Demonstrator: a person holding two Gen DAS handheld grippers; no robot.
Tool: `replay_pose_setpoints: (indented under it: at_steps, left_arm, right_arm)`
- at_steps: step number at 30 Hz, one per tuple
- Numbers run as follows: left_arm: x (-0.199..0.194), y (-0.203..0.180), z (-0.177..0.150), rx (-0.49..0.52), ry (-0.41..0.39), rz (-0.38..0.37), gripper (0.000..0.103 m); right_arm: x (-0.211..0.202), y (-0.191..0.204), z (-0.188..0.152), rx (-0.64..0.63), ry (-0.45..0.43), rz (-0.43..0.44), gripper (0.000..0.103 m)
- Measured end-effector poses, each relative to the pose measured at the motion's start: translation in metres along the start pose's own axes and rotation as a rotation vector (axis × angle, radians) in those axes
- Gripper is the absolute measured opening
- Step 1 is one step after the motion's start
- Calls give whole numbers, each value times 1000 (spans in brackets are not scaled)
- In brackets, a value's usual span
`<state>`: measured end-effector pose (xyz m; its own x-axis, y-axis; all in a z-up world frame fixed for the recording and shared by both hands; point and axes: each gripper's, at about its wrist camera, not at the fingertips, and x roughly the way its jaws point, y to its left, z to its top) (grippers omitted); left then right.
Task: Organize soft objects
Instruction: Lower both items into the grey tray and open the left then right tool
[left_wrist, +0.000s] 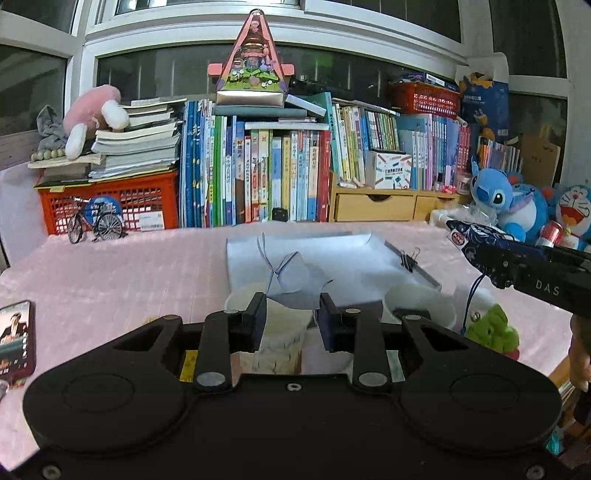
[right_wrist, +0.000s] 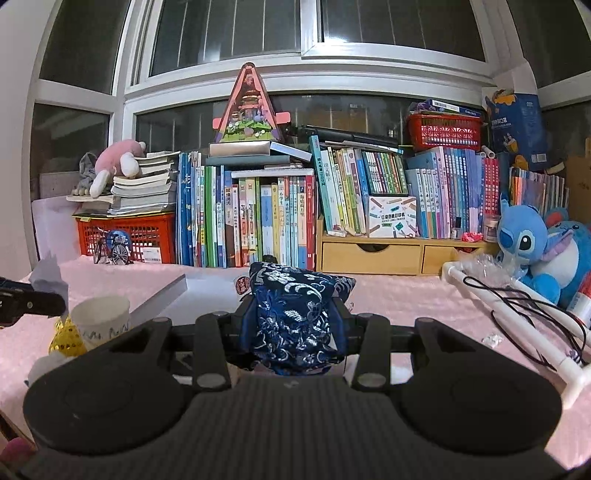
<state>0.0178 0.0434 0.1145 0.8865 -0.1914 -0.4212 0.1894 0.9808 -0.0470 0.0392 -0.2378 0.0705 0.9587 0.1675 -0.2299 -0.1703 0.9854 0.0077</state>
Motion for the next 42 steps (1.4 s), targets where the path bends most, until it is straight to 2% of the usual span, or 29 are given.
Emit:
replay_pose_setpoints:
  at_steps: [4, 8, 16, 22, 32, 37, 42]
  left_arm:
    - [14, 1, 19, -4, -8, -15, 28]
    - [34, 3, 40, -1, 4, -28, 28]
    - [85, 7, 77, -40, 101, -79, 28]
    - [127, 14, 102, -88, 184, -113, 28]
    - [225, 24, 111, -172, 414, -109, 28]
    - [263, 26, 109, -194, 486, -72, 28]
    - [287, 22, 105, -210, 544, -68, 28]
  right_arm:
    - [10, -3, 11, 13, 9, 19, 45]
    - [27, -12, 26, 61, 53, 69, 45]
    - [74, -35, 58, 201, 189, 154, 45]
    - [109, -43, 74, 253, 275, 183, 46]
    - [171, -23, 80, 172, 380, 200, 46]
    - [196, -10, 75, 102, 431, 208, 47]
    - [220, -8, 60, 88, 503, 200, 47]
